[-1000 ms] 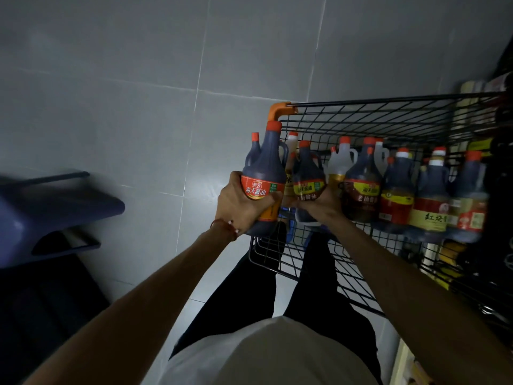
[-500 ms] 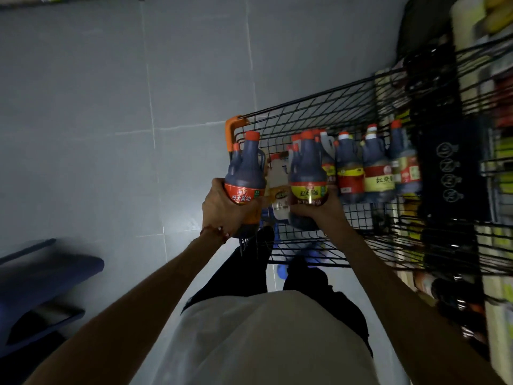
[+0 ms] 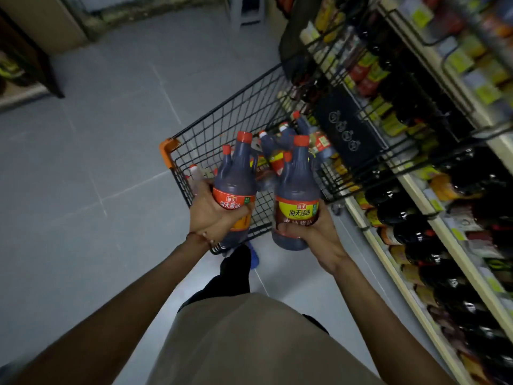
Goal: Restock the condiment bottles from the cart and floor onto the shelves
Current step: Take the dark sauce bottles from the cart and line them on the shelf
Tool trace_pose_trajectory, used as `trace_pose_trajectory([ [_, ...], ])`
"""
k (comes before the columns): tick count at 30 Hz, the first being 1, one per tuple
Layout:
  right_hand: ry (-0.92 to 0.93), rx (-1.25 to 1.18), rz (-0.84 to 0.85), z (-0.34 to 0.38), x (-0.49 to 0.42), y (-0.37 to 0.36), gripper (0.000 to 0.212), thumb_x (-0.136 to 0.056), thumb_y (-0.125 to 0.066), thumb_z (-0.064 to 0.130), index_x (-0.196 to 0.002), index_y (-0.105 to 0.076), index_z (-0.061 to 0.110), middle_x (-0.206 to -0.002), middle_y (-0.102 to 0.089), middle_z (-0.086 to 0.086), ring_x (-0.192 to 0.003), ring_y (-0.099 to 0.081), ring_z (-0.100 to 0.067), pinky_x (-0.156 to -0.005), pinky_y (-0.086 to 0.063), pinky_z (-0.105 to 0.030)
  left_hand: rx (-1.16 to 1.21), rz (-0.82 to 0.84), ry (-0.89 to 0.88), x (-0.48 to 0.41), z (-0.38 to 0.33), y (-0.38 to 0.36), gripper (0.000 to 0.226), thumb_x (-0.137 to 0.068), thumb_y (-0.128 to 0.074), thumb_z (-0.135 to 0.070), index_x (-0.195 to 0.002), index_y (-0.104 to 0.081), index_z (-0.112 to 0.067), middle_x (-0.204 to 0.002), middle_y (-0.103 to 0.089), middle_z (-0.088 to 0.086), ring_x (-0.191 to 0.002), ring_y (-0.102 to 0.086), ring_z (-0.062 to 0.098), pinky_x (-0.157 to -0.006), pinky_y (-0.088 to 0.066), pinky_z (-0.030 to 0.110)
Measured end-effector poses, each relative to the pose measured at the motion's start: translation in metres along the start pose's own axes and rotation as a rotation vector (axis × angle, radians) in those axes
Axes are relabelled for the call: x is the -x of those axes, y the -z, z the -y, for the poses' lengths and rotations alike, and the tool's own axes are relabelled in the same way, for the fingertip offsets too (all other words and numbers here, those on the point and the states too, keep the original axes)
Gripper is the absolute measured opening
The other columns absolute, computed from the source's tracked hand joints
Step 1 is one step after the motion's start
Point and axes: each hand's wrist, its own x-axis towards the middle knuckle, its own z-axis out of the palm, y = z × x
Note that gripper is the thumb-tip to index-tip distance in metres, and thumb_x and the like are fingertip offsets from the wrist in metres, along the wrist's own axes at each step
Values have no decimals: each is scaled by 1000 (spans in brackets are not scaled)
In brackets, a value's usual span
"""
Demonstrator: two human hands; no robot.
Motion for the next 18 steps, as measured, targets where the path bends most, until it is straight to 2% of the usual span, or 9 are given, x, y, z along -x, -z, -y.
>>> trace_pose_trajectory([
  [3,79,-63,-71,-11,54,16,91,-56,-93,2,-137,-54,16,-116,-75,-5,-100,-74,-20,-76,-60,-26,42,56,-65,43,-5,-11,81,-59,-97,-32,-123,-47,-24,-108,-65,-8,-92,-65,6,-84,-55,27],
  [7,164,-178,-171,-30,132,32,90,-54,-88,1,-137,-55,11,-110,-77,-2,-93,-75,-16,-74,-59,-24,49,165,-145,104,0,-28,86,-49,-90,-48,-123,-51,-27,-114,-67,-5,-99,-68,13,-87,-59,35],
  [10,185,-219,-271,-47,186,45,88,-54,-92,0,-133,-56,16,-109,-77,1,-92,-75,-12,-73,-59,-22,32,264,-189,141,-2,-44,81,-47,-91,-43,-118,-53,-34,-116,-70,-2,-100,-70,16,-88,-60,45],
  [12,194,-232,-340,-59,215,55,82,-59,-95,-7,-126,-58,23,-106,-76,6,-89,-75,-7,-72,-59,-20,19,324,-231,161,-7,-58,81,-47,-91,-40,-119,-55,-30,-114,-70,-2,-98,-71,16,-87,-61,45],
  [15,202,-263,-443,-75,251,75,72,-67,-89,-11,-128,-59,15,-104,-77,6,-88,-75,-8,-70,-59,-20,15,422,-255,185,-19,-85,83,-45,-90,-44,-119,-54,-33,-115,-70,-4,-99,-71,16,-87,-60,45],
  [18,212,-284,-546,-92,279,100,68,-67,-90,-7,-126,-62,12,-104,-79,3,-91,-76,-12,-72,-60,-22,-6,522,-290,206,-41,-115,76,-47,-92,-36,-113,-54,-35,-111,-71,-7,-95,-71,9,-82,-59,37],
])
